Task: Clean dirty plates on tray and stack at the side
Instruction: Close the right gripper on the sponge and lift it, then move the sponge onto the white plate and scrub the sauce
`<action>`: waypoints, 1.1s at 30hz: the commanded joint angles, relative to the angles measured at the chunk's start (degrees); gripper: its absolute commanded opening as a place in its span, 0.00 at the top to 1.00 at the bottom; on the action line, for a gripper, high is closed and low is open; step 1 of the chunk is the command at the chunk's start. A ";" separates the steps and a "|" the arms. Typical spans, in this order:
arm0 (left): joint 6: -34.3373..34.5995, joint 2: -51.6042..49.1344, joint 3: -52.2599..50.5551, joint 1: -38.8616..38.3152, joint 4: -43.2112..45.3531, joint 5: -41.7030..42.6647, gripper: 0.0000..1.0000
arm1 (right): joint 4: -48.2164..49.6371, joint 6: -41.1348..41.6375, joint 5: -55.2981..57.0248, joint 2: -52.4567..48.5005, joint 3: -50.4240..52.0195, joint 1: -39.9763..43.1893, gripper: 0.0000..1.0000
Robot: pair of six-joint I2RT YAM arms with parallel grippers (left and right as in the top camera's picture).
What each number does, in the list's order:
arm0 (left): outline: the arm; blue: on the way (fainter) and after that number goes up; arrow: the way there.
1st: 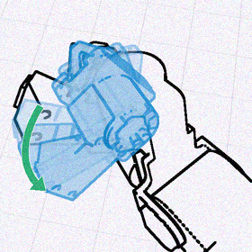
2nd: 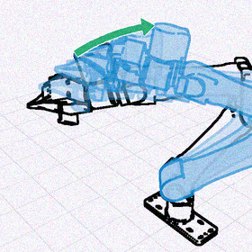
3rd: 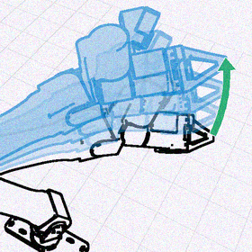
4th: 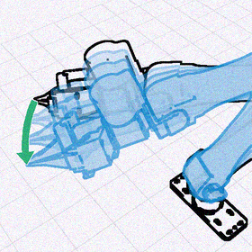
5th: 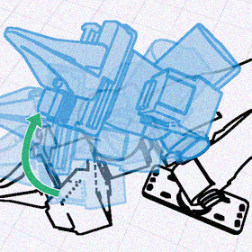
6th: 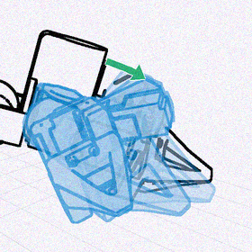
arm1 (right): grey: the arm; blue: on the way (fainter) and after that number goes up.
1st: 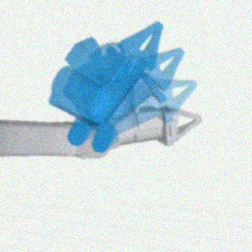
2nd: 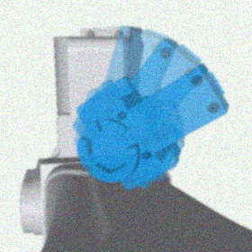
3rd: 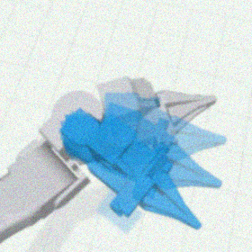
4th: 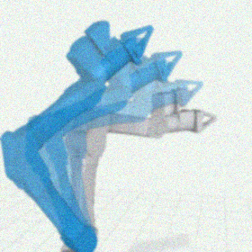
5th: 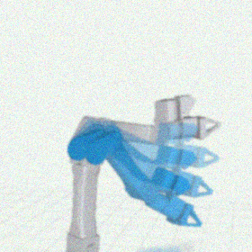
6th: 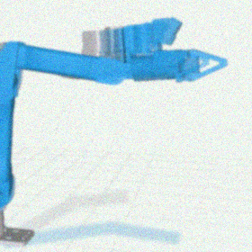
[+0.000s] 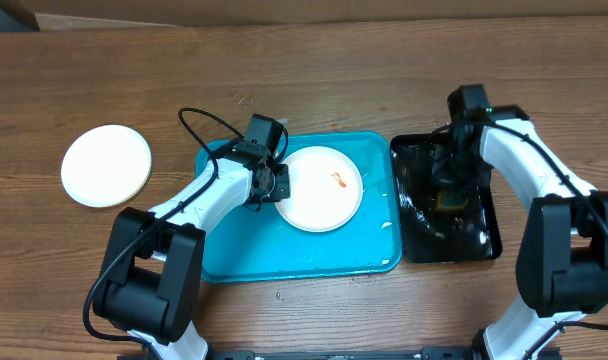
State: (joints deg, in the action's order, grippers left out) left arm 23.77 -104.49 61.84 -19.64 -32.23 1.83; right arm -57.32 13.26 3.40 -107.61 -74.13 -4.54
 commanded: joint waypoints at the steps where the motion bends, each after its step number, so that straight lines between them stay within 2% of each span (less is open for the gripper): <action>1: -0.63 -0.50 -0.63 0.11 -0.04 -0.96 0.91 | -0.55 -0.15 0.59 1.16 -1.38 0.04 0.96; 15: -0.63 -0.52 -0.63 0.11 -0.02 -0.94 0.94 | 0.79 0.81 0.11 1.14 -1.14 -0.17 0.96; 16: -0.61 -0.52 -0.63 0.11 -0.04 -0.94 0.94 | 0.20 -1.33 1.77 1.14 -1.14 -0.28 0.96; 18: -0.61 -0.50 -0.63 0.11 -0.04 -0.92 0.96 | -0.72 2.27 6.10 1.14 -1.16 -0.13 0.96; 19: -0.63 -0.52 -0.63 0.11 -0.02 -0.94 0.96 | -0.37 3.19 3.50 1.14 -1.16 -0.09 0.96; 21: -0.63 -0.52 -0.63 0.11 0.00 -0.94 0.96 | -0.42 -2.25 -2.21 1.14 -1.16 -0.33 0.96; 22: -0.61 -0.52 -0.63 0.11 0.02 -0.92 0.96 | -0.72 -3.08 -1.77 1.14 -1.18 -0.46 0.96; 24: -0.61 -0.52 -0.63 0.11 0.07 -0.92 0.96 | -0.50 1.20 -1.73 1.14 -1.18 -0.50 0.96; 27: -0.61 -0.52 -0.63 0.11 0.20 -0.92 0.96 | -0.55 -1.57 -4.02 1.14 -1.27 -1.46 0.96; 29: -0.61 -0.52 -0.63 0.11 0.20 -0.92 0.96 | -1.18 -0.22 -1.01 1.14 -1.38 -1.88 0.96; 33: -0.61 -0.50 -0.63 0.11 0.17 -0.92 0.96 | -2.32 -0.22 -1.86 1.16 -2.25 -1.90 0.96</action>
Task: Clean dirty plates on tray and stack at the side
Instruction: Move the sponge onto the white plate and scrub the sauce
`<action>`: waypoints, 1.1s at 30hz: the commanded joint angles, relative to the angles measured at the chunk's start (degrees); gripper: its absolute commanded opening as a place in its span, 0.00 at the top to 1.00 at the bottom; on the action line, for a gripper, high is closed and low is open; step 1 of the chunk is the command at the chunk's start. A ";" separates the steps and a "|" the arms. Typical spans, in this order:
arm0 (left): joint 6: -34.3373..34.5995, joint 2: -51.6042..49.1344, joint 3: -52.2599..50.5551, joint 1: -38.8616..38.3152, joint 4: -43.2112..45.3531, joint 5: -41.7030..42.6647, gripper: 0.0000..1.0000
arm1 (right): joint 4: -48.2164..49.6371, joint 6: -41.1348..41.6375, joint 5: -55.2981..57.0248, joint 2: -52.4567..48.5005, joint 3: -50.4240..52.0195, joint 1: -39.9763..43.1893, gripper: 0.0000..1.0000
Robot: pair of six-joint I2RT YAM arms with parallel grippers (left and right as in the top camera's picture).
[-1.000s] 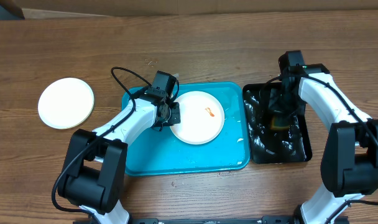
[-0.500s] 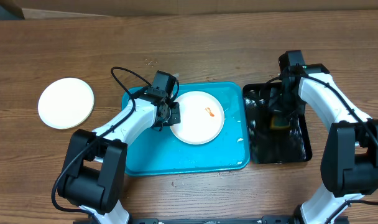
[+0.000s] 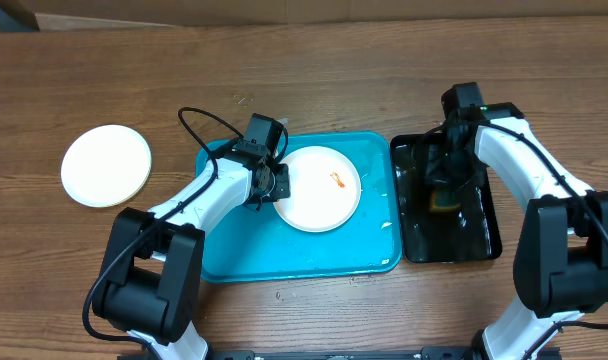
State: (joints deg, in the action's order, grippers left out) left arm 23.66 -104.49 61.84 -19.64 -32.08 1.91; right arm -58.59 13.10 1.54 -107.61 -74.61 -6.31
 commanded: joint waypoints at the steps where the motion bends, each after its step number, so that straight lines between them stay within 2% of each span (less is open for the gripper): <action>1: -0.52 -0.52 -0.63 0.11 0.04 -1.01 0.96 | -1.95 -0.07 0.13 1.16 -2.45 -0.13 0.96; 6: -0.52 -0.52 -0.63 0.11 0.31 -0.85 0.96 | -7.39 -2.43 0.90 1.16 -6.97 -0.63 0.96; 9: -0.90 -0.52 -0.63 0.11 1.01 1.90 0.96 | -7.74 -0.66 6.64 1.16 -7.39 -0.76 0.96; 11: -1.40 -0.50 -0.63 0.11 1.07 4.17 0.96 | -7.61 -2.86 3.89 1.16 -7.37 -0.79 0.96; 14: -1.38 -0.52 -0.63 0.11 1.03 4.33 0.96 | -7.61 -3.48 3.54 1.16 -7.45 -0.83 0.96; 21: -1.38 -0.52 -0.63 0.11 1.03 4.04 0.96 | -7.74 -6.12 -6.84 1.18 -11.76 -2.10 0.96; 24: -1.40 -0.50 -0.63 0.11 1.03 4.04 0.96 | -6.62 -6.12 -12.28 1.18 -13.64 -4.74 0.96; 28: -1.38 -0.52 -0.63 0.11 1.03 4.07 0.96 | -3.32 -6.10 -12.52 1.09 -13.75 -10.58 0.96; 33: -1.40 -0.52 -0.63 0.11 0.92 4.02 0.96 | 1.27 -5.84 -3.67 1.09 -13.49 -19.23 0.96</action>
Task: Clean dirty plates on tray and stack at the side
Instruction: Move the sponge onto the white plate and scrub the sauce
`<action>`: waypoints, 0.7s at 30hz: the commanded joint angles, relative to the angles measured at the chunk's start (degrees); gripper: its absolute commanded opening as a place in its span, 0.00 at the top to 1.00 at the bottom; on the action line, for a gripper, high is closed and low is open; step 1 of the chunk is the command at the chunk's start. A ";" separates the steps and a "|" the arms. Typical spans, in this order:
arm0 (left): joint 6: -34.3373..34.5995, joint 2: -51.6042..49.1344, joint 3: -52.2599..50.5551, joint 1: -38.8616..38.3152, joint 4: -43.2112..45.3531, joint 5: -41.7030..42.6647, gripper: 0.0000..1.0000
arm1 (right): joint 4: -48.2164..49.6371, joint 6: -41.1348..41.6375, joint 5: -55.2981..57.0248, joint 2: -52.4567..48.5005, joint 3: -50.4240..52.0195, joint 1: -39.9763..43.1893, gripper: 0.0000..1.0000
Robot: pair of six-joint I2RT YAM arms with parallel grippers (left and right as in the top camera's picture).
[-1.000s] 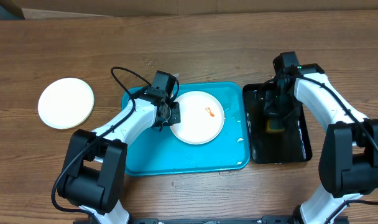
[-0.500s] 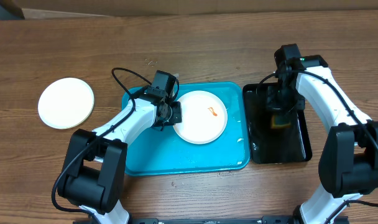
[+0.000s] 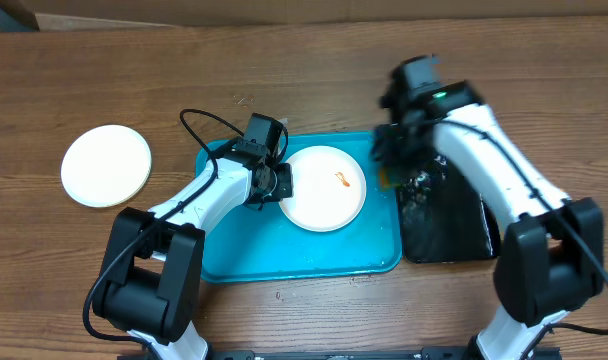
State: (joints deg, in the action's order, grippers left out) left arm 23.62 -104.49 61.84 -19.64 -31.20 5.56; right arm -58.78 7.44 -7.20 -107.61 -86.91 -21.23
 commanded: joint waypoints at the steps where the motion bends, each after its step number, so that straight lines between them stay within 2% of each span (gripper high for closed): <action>1: -1.36 -0.50 -0.63 0.11 0.00 0.35 0.96 | 2.54 -0.17 8.00 1.09 -0.76 -5.99 0.96; 9: -1.33 -0.50 -0.63 0.09 -0.04 0.26 0.96 | 13.29 -0.20 22.99 0.98 5.29 -14.71 0.96; 21: -1.33 -0.50 -0.63 0.11 -0.04 0.31 0.96 | 27.50 -0.17 23.89 0.61 16.44 -15.02 0.96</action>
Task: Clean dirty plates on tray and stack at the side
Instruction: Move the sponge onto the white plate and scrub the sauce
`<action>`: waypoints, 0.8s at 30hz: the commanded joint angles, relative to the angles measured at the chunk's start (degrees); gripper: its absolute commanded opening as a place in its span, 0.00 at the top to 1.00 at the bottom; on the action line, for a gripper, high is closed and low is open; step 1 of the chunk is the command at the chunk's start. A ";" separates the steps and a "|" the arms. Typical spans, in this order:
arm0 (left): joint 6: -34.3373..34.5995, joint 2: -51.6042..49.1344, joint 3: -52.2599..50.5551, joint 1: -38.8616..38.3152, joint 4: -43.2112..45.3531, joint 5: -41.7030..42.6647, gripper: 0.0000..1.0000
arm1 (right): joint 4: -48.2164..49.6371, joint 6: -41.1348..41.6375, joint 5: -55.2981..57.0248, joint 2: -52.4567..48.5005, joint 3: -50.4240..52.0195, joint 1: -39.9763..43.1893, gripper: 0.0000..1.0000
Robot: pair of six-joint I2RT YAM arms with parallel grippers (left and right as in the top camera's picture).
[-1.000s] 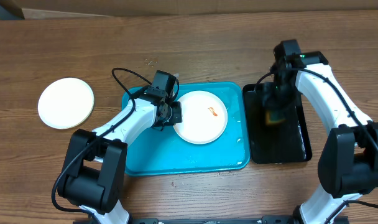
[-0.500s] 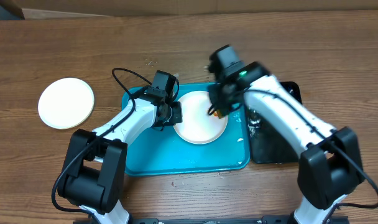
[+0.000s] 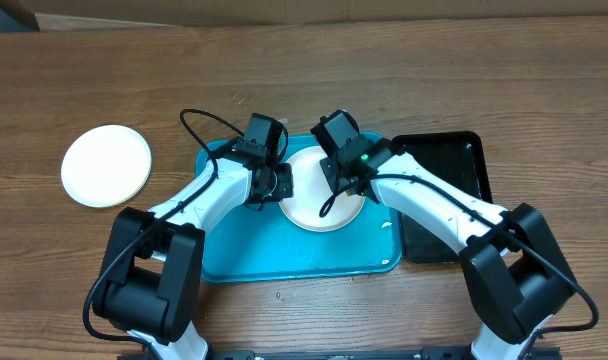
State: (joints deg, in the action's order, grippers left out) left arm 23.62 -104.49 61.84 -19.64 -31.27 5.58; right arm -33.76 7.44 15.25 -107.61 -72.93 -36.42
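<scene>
A white plate [image 3: 314, 208] lies on the teal tray [image 3: 284, 255], toward its back. My left gripper [image 3: 280, 186] is shut on the plate's left rim. My right gripper [image 3: 346, 188] points down over the plate's right half. Its wrist hides the fingers, whatever they hold, and the part of the plate beneath them. A clean white plate [image 3: 106, 165] rests on the wooden table at the far left.
A black tray [image 3: 454, 205] holding liquid stands against the teal tray's right side. Small white specks lie on the teal tray's right part. A cable loops above the left arm.
My right gripper has moved left from the seam between the black and teal trays to over the plate's right half, covering the orange stain. The left gripper and the plate are unchanged.
My right gripper was down in the black tray on a yellowish sponge at the first two moments, while the left gripper held the stained plate's rim. Then the right gripper was at the teal tray's right edge with something yellowish. Now it is over the plate.
</scene>
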 commanded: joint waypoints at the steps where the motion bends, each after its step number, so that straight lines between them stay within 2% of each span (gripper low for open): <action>1: -1.33 -0.50 -0.63 0.09 0.02 0.33 0.96 | 4.04 -0.17 1.42 0.46 3.52 0.17 0.96; 9: -1.36 -0.50 -0.63 0.11 -0.15 0.42 0.96 | 10.84 0.02 1.86 -6.21 6.99 0.17 0.96; 18: -1.36 -0.52 -0.63 0.11 -0.15 0.39 0.96 | 10.05 0.22 1.46 -8.17 6.62 0.11 0.96; 24: -1.36 -0.52 -0.63 0.11 -0.13 0.37 0.96 | 9.03 0.22 -6.16 -8.17 5.75 0.11 0.96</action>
State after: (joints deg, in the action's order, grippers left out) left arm 23.62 -104.49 61.84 -19.64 -31.40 5.89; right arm -23.49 7.49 16.05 -112.84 -67.77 -36.47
